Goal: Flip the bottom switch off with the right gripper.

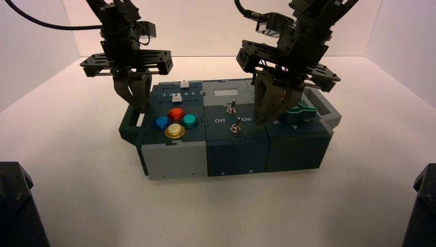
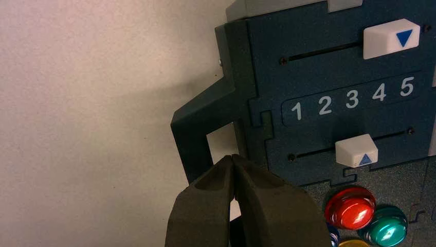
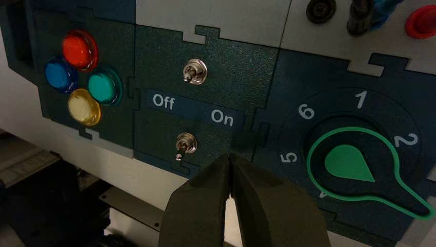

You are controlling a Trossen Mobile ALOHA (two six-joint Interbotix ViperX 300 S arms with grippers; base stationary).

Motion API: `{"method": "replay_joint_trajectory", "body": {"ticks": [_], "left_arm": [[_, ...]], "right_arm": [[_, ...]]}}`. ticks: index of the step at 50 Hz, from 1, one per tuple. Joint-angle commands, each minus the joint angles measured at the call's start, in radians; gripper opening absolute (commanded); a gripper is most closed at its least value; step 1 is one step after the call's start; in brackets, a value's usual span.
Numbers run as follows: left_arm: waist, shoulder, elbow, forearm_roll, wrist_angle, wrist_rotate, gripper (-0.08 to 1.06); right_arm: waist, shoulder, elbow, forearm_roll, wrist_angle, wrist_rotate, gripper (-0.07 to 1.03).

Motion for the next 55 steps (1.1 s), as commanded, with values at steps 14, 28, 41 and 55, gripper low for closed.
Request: {"method": "replay_joint_trajectory", "body": {"ticks": [14,28,41,55], "left_arm": [[-0.006,0.032,0.034,0.006,-0.028,0.012,-0.03],[-0.005,0.026,0.044,0.006,-0.035,0.014,-0.03],[-0.005,0.026,0.046,0.006,-0.038,0.015,-0.03],[-0.005,0.029,0.046,0.009,-0.041,0.014,-0.03]], "right_arm": [[0.057,0.035,-0.055,0.005,-0.006,0.041,-0.02],[0.058,0.066,-0.064,0.005,-0.003,0.052,-0.02],[0.06,0.08,-0.075,0.005,0.002,0.057,-0.02],[0.06,0.1,-0.094,0.005,0.014,0.06,-0.02]]}}
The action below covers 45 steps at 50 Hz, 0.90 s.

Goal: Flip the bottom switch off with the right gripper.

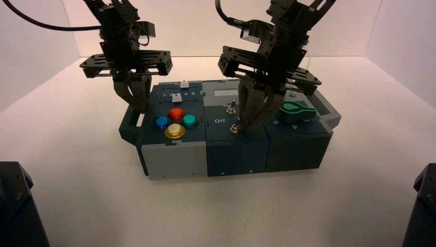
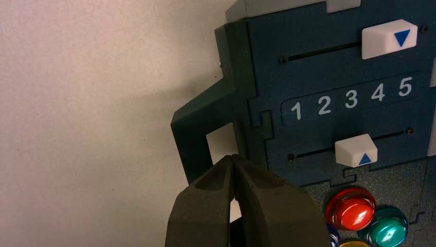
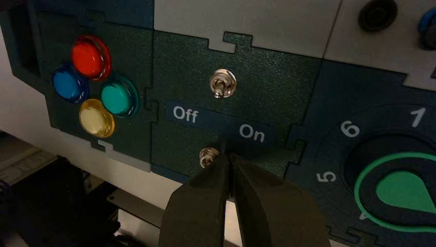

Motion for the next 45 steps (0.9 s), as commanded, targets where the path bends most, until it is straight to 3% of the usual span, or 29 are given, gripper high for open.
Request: {"method": "replay_joint_trajectory", "body": {"ticks": [1,20,30,45], "left_arm": [[-0.005,0.031,0.032,0.008,-0.018,0.014,-0.03],[-0.005,0.032,0.032,0.009,-0.02,0.014,-0.03],[-0.006,0.032,0.034,0.011,-0.02,0.014,-0.03],[-0.005,0.032,0.04,0.018,-0.028,0.015,-0.03]], "right_arm": [[0.006,0.002,-0.017,0.0,0.005,0.006,-0.02],[0.048,0.032,-0.061,-0.012,0.029,0.04,-0.02],[0.083,0.058,-0.075,-0.035,0.037,0.087,-0.02],[0.115,0.066,-0.078,-0.043,0.051,0.124,-0.02]]}}
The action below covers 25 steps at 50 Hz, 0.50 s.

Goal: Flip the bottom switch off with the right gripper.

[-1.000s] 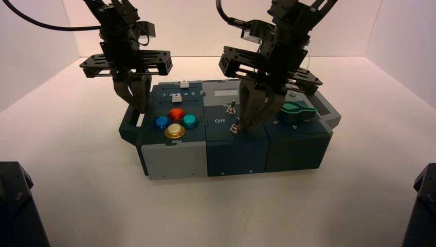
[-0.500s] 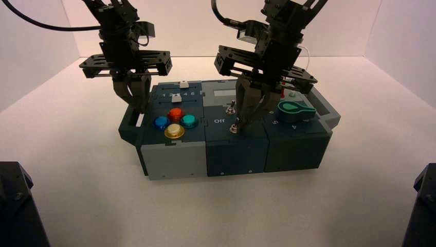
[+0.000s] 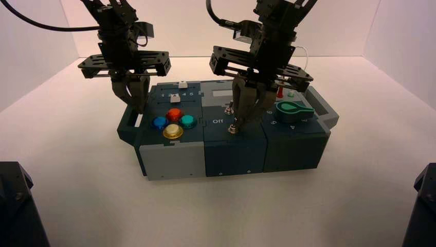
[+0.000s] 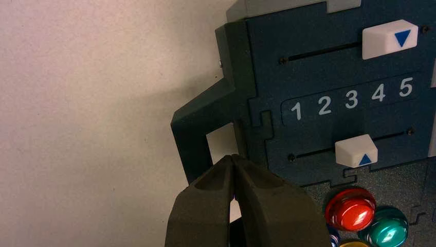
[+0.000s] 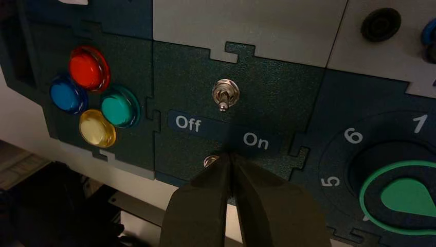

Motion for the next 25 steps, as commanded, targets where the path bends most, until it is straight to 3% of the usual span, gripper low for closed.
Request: {"method": "replay_joint_trajectory", "body": {"ticks": [1,16,25], "left_arm": [[-0.008,0.032,0.037,0.014,-0.026,0.014,-0.03],[-0.008,0.034,0.04,0.015,-0.032,0.014,-0.03],[-0.008,0.032,0.04,0.015,-0.032,0.014,-0.03]], "right_arm": [[0.081,0.018,-0.014,0.012,-0.003,0.028,-0.02],[0.109,0.02,-0.023,0.005,0.014,0.067,-0.02],[0.127,0.026,-0.055,-0.023,0.049,0.11,-0.02]]}}
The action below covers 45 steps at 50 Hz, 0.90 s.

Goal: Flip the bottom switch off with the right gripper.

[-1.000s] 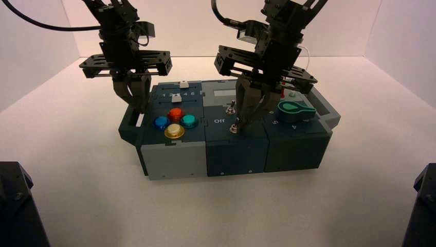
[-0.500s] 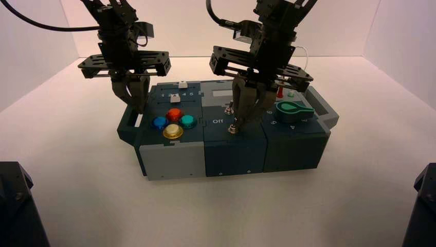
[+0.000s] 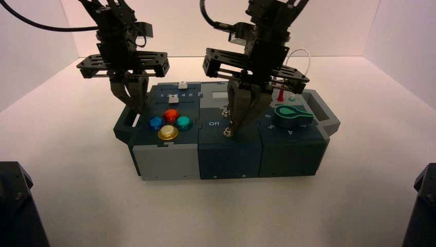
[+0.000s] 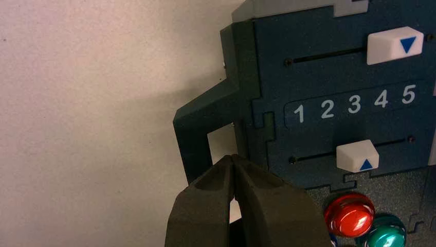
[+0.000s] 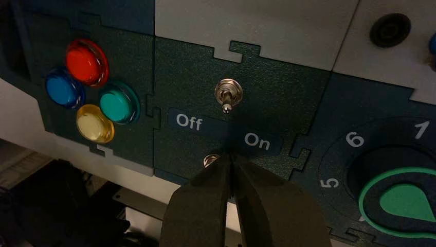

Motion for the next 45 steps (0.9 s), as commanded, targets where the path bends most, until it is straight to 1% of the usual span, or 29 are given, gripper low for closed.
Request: {"method": "replay_joint_trajectory", "body": {"ticks": [1,2,3,8,10,13,14,18,30,36,37,40,44,45], "left_arm": [[-0.009,0.034,0.031,0.003,-0.018,0.014,-0.03],[-0.009,0.034,0.031,0.003,-0.018,0.014,-0.03],[-0.009,0.034,0.032,0.003,-0.018,0.014,-0.03],[-0.009,0.034,0.032,0.003,-0.017,0.014,-0.03],[-0.009,0.034,0.031,0.005,-0.018,0.014,-0.03],[-0.009,0.034,0.031,0.005,-0.018,0.014,-0.03],[-0.009,0.034,0.031,0.006,-0.018,0.015,-0.03],[-0.009,0.032,0.035,0.006,-0.023,0.015,-0.03],[-0.008,0.032,0.038,0.006,-0.029,0.017,-0.03],[-0.009,0.032,0.038,0.006,-0.031,0.017,-0.03],[-0.009,0.031,0.04,0.006,-0.035,0.018,-0.03],[-0.008,0.031,0.04,0.006,-0.037,0.017,-0.03],[-0.009,0.031,0.041,0.006,-0.038,0.018,-0.03],[-0.009,0.031,0.043,0.006,-0.04,0.018,-0.03]], "right_arm": [[0.087,0.015,-0.032,-0.003,0.02,0.035,-0.02],[0.094,0.017,-0.044,-0.012,0.031,0.049,-0.02],[0.095,0.017,-0.049,-0.015,0.034,0.052,-0.02],[0.121,0.031,-0.094,-0.046,0.069,0.095,-0.02],[0.132,0.038,-0.11,-0.058,0.086,0.107,-0.02],[0.143,0.043,-0.124,-0.066,0.095,0.118,-0.02],[0.158,0.054,-0.143,-0.075,0.109,0.132,-0.02],[0.172,0.066,-0.158,-0.084,0.118,0.144,-0.02],[0.183,0.075,-0.176,-0.086,0.135,0.166,-0.02],[0.195,0.089,-0.21,-0.089,0.163,0.175,-0.02],[0.202,0.098,-0.232,-0.091,0.176,0.181,-0.02],[0.221,0.112,-0.259,-0.095,0.192,0.189,-0.02],[0.235,0.124,-0.281,-0.1,0.202,0.201,-0.02],[0.242,0.137,-0.298,-0.104,0.218,0.21,-0.02]]}}
